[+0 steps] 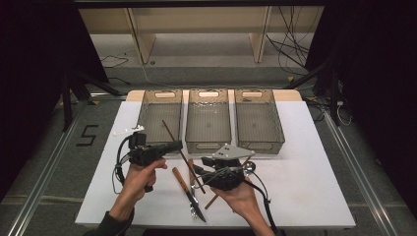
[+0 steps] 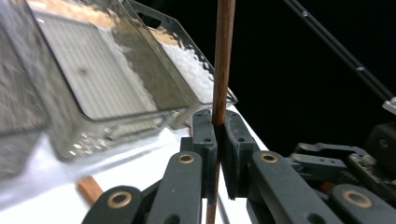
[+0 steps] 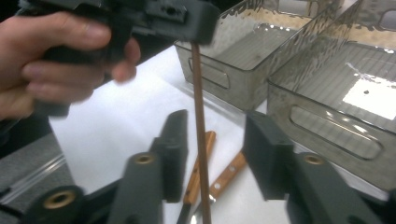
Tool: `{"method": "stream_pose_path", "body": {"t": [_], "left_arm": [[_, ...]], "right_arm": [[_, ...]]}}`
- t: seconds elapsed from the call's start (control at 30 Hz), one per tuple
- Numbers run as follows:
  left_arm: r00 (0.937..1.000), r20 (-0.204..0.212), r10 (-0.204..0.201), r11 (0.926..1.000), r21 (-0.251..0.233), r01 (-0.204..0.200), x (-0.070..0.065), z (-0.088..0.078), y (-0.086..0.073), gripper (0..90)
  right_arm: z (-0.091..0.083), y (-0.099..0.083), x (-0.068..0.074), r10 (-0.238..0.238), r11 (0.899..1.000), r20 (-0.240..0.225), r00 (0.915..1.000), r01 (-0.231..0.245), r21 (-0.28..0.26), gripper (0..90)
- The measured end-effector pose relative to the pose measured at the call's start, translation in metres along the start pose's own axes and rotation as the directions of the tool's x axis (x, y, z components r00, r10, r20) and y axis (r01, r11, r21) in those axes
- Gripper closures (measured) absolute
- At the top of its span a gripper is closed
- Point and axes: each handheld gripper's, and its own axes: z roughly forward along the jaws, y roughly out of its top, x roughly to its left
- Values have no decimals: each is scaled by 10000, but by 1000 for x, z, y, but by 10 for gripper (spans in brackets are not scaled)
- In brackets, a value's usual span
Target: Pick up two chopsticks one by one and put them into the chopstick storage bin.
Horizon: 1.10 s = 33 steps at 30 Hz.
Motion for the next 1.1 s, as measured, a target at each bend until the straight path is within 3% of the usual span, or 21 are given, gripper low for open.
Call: {"method": "stream_pose_path", "body": {"t": [0.23, 0.4, 0.43, 0.53, 0.67, 0.8, 0.97, 1.1], "left_arm": [[9979, -562, 333, 9994, -2, -333, 4, -7, 29, 851], [9928, -1095, 491, 9985, -172, -512, 11, -19, 61, 851], [9928, -1095, 491, 9985, -172, -512, 11, -19, 61, 851], [9868, -1527, 532, 9979, -291, -583, 18, -25, 83, 851], [9843, -1705, 462, 9981, -324, -524, 23, -28, 98, 850], [9751, -2165, 471, 9973, -451, -582, 29, -30, 123, 851], [9670, -2497, 499, 9962, -563, -659, 34, -31, 139, 851], [9569, -2869, 455, 9964, -557, -641, 41, -26, 155, 851]], "right_arm": [[-23, -11, -21, -27, 10000, 519, 9986, 29, -36, 398], [-34, -24, -36, 130, 9999, 756, 9971, -126, -58, 348], [-36, -26, -38, 154, 9999, 792, 9967, -150, -55, 337], [-41, -34, -45, 241, 9997, 890, 9957, -233, -92, 315], [-45, -42, -49, 420, 9991, 912, 9949, -416, -65, 294], [-52, -52, -55, 609, 9980, 995, 9932, -588, -236, 271], [-58, -57, -59, 716, 9969, 1006, 9923, -680, -390, 256], [-61, -63, -62, 744, 9968, 1049, 9917, -707, -383, 245]]}}
